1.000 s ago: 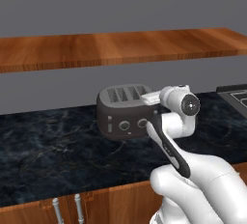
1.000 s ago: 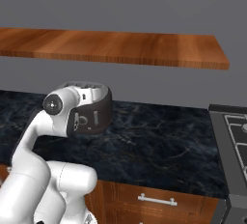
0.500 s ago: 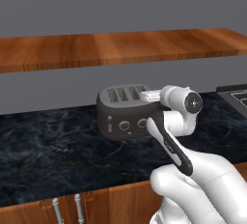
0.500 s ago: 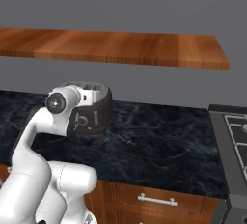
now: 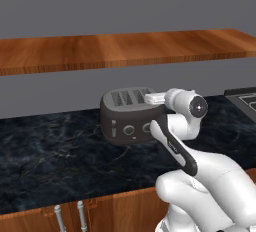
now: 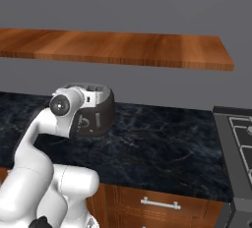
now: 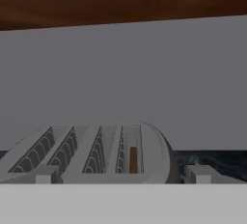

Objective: Start the toaster. Once the lever pops up, take the bread to the plate on the dining counter.

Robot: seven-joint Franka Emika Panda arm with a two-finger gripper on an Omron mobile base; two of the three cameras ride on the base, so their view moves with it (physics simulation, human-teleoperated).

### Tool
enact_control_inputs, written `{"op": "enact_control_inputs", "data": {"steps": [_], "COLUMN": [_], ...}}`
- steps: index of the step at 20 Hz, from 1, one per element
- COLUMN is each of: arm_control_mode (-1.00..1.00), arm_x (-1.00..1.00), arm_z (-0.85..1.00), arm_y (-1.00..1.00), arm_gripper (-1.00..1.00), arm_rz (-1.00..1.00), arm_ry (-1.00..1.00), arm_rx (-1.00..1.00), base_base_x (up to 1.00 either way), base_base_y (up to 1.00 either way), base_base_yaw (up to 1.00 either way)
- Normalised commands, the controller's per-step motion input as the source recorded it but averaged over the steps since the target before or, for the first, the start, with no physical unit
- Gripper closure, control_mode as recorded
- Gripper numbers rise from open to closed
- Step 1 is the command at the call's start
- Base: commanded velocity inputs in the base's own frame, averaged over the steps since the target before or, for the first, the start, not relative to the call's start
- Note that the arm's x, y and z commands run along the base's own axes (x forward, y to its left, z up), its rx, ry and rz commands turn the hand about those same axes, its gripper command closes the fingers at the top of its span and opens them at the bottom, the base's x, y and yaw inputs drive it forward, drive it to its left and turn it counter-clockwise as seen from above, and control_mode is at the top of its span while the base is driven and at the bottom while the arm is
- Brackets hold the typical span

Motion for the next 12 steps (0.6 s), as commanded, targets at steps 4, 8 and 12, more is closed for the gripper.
{"op": "enact_control_inputs", "data": {"steps": [4, 8, 12], "arm_control_mode": [-1.0, -1.0, -1.0], "arm_x": [0.17, 0.03, 0.03], "arm_z": [-0.11, 0.0, -0.01], "arm_y": [-0.05, -0.01, -0.01], "arm_gripper": [-1.0, -1.0, -1.0], "arm_rz": [0.0, 0.0, 0.0], "arm_ry": [0.0, 0.02, 0.01], "arm_rx": [0.0, 0.0, 0.0], "base_base_x": [0.0, 0.0, 0.0], "base_base_y": [0.0, 0.0, 0.0], "base_base_yaw": [0.0, 0.0, 0.0]}}
